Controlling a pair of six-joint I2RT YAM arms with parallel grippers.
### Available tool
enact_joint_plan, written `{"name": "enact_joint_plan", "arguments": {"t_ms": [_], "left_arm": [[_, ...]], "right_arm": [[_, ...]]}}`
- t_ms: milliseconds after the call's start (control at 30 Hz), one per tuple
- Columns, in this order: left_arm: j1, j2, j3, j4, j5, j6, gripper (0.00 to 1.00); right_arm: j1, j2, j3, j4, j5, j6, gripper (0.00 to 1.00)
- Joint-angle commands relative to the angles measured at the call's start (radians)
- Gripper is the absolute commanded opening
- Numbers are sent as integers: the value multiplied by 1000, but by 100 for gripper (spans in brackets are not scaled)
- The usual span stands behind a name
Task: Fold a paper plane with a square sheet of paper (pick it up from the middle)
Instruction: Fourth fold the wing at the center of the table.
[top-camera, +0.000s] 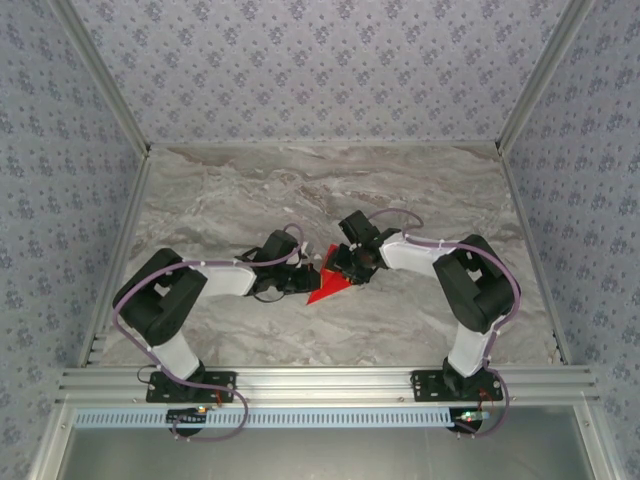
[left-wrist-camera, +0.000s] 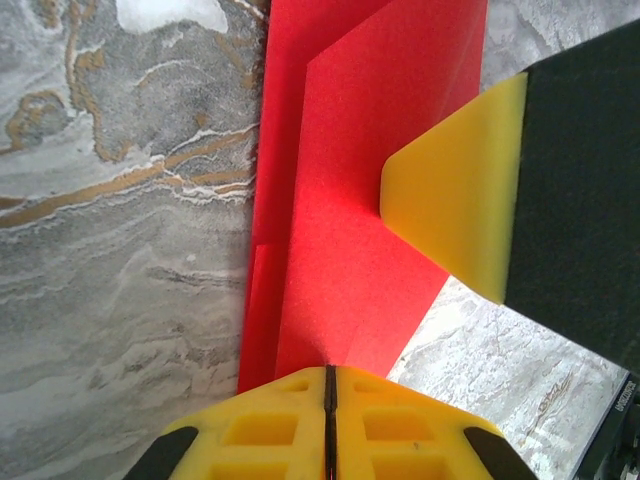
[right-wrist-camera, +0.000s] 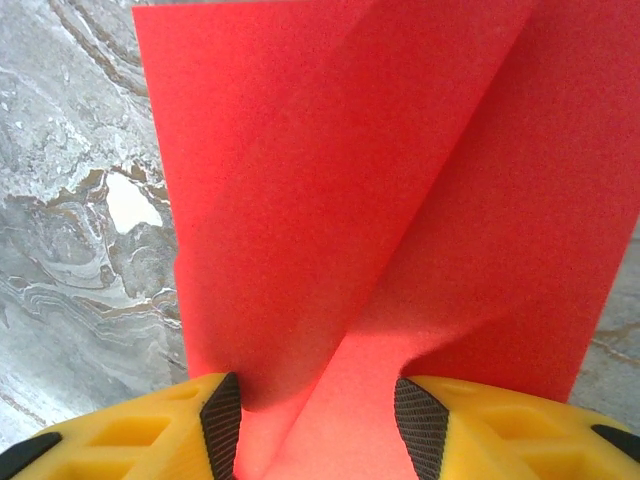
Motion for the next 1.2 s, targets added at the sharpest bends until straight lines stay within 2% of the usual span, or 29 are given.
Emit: {"name": "enact_joint_plan", "arguments": {"t_ms": [0,733,1167], "left_arm": [[3,17,20,-34,-16,26,8],[14,28,18,-46,-21,24,8],[13,38,23,-46,-11,28,8]], "right_arm": [[3,124,-61,-142,101,13,51],[2,216,12,-214,77,-11,54],[3,235,15,-229,83,-5,45]]}}
